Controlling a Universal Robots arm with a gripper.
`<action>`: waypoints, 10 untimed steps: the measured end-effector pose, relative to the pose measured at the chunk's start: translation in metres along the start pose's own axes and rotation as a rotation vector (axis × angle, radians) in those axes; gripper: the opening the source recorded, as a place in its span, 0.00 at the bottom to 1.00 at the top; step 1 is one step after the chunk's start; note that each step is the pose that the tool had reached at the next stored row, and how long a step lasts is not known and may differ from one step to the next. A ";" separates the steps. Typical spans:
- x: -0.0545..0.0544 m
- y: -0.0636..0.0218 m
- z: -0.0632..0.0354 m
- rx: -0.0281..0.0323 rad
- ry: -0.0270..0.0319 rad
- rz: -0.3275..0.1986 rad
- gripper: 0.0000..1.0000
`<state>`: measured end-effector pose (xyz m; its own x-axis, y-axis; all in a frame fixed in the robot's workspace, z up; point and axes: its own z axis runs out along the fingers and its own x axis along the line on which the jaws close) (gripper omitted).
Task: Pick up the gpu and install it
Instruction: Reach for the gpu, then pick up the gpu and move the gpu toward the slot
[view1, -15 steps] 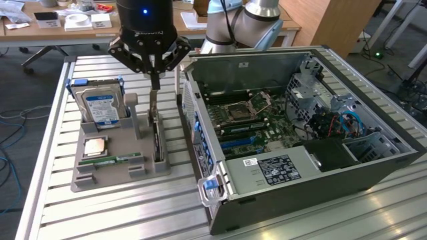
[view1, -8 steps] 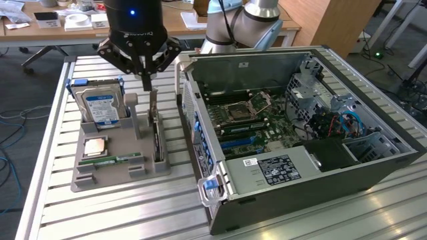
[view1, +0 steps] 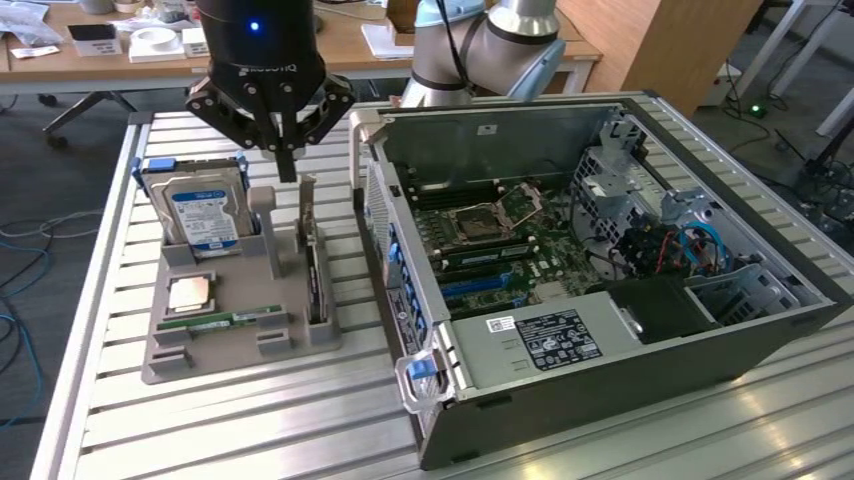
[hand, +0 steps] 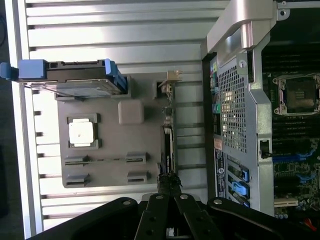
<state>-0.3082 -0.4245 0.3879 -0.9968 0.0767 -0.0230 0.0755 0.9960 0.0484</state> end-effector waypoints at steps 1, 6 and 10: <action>0.000 0.0000 0.0000 0.0000 -0.0001 0.000 0.11; 0.000 0.0000 0.0000 0.0000 -0.0001 0.000 0.11; 0.000 0.0000 0.0000 0.0000 0.0000 0.000 0.11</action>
<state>-0.3082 -0.4244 0.3879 -0.9968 0.0767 -0.0230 0.0755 0.9960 0.0484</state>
